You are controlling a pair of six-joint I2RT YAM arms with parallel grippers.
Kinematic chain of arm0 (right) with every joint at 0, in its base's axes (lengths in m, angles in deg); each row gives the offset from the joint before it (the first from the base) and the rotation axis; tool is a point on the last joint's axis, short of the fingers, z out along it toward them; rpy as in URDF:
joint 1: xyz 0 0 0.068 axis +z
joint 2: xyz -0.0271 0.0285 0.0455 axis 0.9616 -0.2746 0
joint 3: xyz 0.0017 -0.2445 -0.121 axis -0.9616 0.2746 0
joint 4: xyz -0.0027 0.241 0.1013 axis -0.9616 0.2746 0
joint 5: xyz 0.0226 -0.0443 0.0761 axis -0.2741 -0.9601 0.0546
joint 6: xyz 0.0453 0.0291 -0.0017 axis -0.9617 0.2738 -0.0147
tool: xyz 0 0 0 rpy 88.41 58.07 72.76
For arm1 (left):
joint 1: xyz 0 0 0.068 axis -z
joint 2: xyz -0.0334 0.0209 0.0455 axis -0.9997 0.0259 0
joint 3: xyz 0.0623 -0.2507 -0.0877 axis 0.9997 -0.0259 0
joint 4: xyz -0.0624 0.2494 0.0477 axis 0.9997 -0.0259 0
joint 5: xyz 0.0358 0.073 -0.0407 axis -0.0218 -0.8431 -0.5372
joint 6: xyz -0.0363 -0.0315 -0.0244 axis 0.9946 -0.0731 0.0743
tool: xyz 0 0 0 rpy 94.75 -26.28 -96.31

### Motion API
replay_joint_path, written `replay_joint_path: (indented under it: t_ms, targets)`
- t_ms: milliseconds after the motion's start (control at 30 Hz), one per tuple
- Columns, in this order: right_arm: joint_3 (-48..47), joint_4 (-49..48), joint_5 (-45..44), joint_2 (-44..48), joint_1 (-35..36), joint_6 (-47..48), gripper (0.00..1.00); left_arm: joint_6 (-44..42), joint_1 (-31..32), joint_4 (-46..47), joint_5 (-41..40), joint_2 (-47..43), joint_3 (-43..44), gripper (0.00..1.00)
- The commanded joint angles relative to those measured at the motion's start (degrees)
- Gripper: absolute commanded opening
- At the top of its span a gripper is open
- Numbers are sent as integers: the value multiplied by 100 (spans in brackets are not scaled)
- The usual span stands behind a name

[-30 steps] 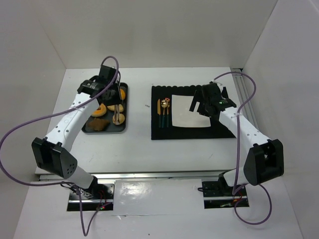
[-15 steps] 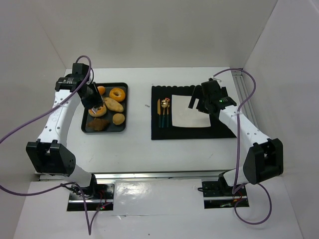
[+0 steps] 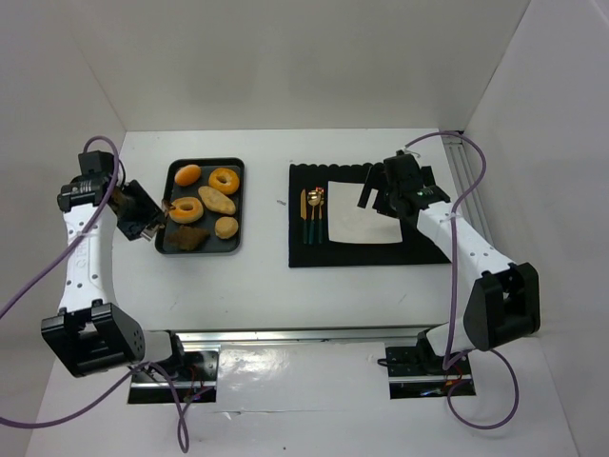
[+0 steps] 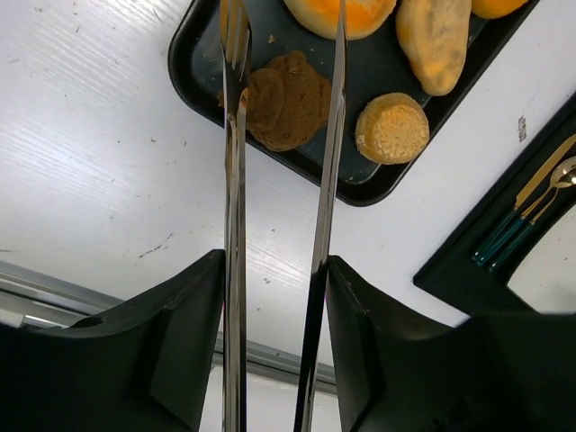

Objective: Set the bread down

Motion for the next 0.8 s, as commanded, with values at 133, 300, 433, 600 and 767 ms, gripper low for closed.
replay_joint_path:
  t_ms: [133, 300, 433, 600, 767]
  targets:
    - [9, -328, 56, -29, 50, -16, 100, 181, -453, 745, 1091, 45, -488, 63]
    - [62, -328, 55, -29, 50, -16, 100, 181, -506, 1193, 1409, 343, -683, 64]
    - [62, -328, 55, -134, 50, -16, 100, 242, -620, 1430, 1409, 528, -806, 64]
    - [114, -328, 55, -186, 50, -16, 100, 242, -673, 1606, 1462, 932, -867, 62]
    - [114, -276, 3, -187, 50, -16, 100, 242, -673, 1668, 1567, 943, -815, 42]
